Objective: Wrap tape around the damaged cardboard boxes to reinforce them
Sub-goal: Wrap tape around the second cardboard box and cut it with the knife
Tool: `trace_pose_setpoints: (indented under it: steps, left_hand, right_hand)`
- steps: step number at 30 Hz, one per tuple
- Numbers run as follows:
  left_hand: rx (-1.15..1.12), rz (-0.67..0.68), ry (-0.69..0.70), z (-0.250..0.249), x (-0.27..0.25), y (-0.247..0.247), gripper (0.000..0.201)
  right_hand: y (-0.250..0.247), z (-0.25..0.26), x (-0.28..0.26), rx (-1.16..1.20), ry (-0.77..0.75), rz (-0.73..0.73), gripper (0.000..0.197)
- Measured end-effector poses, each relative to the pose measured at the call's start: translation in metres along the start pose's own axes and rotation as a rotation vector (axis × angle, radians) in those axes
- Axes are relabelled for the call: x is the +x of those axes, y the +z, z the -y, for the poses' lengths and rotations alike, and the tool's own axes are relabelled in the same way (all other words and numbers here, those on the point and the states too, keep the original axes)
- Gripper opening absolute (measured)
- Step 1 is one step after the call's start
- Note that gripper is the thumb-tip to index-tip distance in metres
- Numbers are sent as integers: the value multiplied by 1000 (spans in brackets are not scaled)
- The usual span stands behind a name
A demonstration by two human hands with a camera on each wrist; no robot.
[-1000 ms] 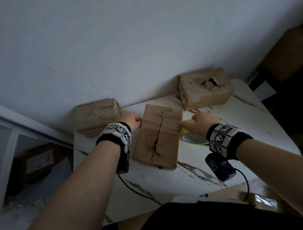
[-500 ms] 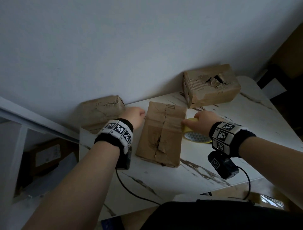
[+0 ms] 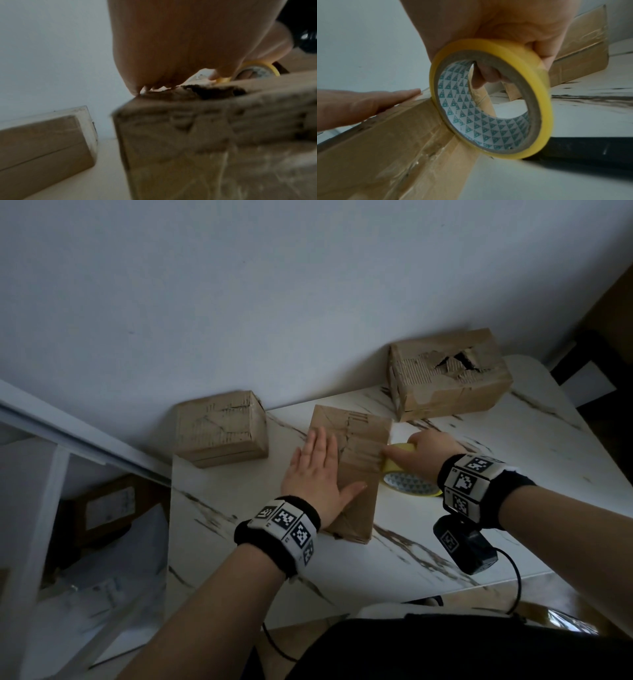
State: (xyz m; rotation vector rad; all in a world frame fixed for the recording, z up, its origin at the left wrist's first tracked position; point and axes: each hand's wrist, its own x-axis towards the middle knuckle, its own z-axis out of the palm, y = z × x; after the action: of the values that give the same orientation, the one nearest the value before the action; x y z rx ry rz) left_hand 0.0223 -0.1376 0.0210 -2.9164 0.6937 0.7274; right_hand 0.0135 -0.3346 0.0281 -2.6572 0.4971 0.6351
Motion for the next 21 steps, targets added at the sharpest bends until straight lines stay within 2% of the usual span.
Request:
trace_pose_setpoints:
  steps: [9,15,21]
  left_hand:
    - [26,-85,-4,-17,-6,3,88]
    - [-5,-36,10,-31,-2,11,85]
    - [-14,-53,7,-33,-3,11,90]
  right_hand:
    - [5,-5,2,5,-24,-4,52]
    - [4,-5,2,0,-38,15,51]
    - [5,-7,2,26,-20,15,51]
